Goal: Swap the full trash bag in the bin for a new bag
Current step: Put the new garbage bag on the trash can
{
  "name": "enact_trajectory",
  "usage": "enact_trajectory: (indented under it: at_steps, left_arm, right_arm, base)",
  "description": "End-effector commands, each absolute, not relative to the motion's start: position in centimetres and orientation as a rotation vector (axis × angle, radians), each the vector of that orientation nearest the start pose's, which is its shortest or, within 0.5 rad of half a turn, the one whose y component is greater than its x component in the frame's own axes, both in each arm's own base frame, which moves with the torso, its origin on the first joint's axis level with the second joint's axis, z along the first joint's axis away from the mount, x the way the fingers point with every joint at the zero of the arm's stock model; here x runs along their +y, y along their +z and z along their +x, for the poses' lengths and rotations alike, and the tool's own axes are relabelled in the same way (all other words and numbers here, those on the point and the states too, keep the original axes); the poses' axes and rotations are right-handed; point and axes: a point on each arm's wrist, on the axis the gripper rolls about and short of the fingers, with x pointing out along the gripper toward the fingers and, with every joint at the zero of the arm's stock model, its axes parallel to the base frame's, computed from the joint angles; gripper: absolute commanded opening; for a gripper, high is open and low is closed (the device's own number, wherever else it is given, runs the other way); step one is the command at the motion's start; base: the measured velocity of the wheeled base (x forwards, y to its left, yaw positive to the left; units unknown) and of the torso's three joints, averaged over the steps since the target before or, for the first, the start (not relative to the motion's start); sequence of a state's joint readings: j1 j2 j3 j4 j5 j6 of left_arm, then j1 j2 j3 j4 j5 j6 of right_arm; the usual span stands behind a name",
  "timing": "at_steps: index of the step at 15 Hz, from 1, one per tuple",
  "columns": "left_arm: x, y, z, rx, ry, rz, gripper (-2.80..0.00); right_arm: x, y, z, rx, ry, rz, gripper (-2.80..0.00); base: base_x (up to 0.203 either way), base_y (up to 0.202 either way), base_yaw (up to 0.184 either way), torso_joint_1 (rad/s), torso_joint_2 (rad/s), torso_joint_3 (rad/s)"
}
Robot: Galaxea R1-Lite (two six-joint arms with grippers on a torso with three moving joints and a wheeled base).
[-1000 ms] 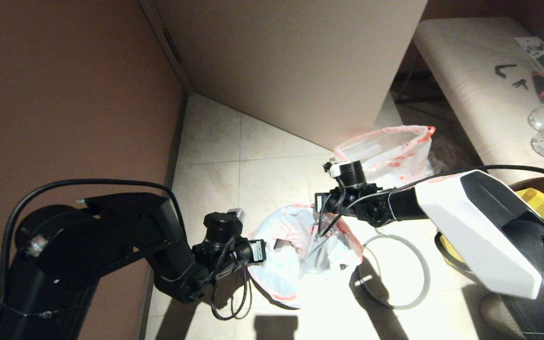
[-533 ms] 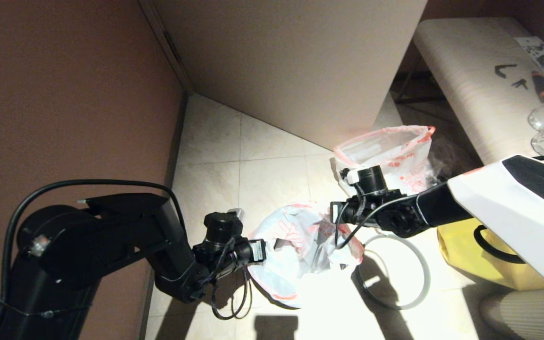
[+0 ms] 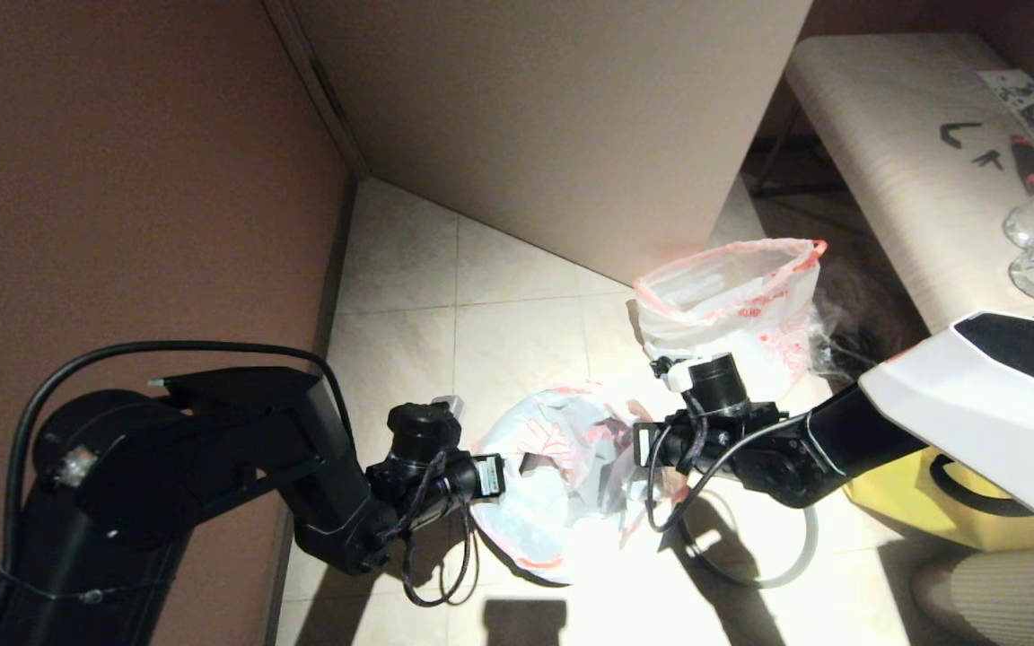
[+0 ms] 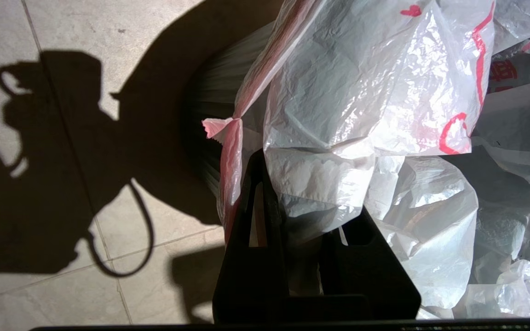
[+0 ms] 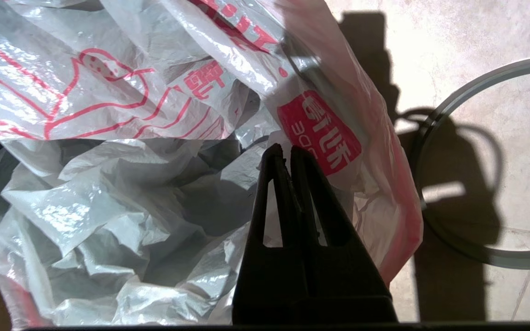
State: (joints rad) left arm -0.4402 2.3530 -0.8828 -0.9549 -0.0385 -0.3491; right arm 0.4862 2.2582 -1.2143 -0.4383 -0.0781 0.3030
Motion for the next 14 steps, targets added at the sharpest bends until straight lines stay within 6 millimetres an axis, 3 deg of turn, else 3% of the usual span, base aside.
enact_trajectory:
  at_steps: [1, 5, 8, 9, 11, 14]
  left_arm:
    - [-16.8, -0.4, 35.6, 0.58, -0.373, -0.234, -2.8]
    - [-16.7, -0.4, 35.7, 0.58, -0.369, -0.236, -2.8]
    - [-16.4, 0.0, 36.0, 0.528, -0.369, -0.259, -2.8]
    - [-16.3, 0.2, 36.2, 0.505, -0.364, -0.268, -2.8]
    - [-15.5, 0.9, 37.1, 0.45, -0.313, -0.336, -2.8]
    - [-14.5, 1.6, 38.2, 0.407, -0.277, -0.422, -2.8]
  right_arm:
    - [19.8, 4.9, 38.2, 0.647, 0.295, 0.118, -2.8]
    - [17.9, 6.0, 38.7, 0.565, 0.237, 0.146, -2.8]
    - [16.5, 10.8, 36.6, 0.484, 0.234, 0.17, -2.8]
    - [16.1, 11.3, 35.8, 0.494, 0.228, 0.166, -2.8]
    - [16.4, 10.6, 34.9, 0.56, 0.2, 0.131, -2.8]
    - [18.7, 9.9, 33.6, 0.634, 0.228, 0.076, -2.8]
  base:
    - [0.0, 0.0, 0.0, 0.0, 0.0, 0.0]
    - [0.0, 0.0, 0.0, 0.0, 0.0, 0.0]
    - [0.0, 0.0, 0.0, 0.0, 0.0, 0.0]
    - [0.0, 0.0, 0.0, 0.0, 0.0, 0.0]
    - [0.0, 0.0, 0.0, 0.0, 0.0, 0.0]
    - [0.0, 0.0, 0.0, 0.0, 0.0, 0.0]
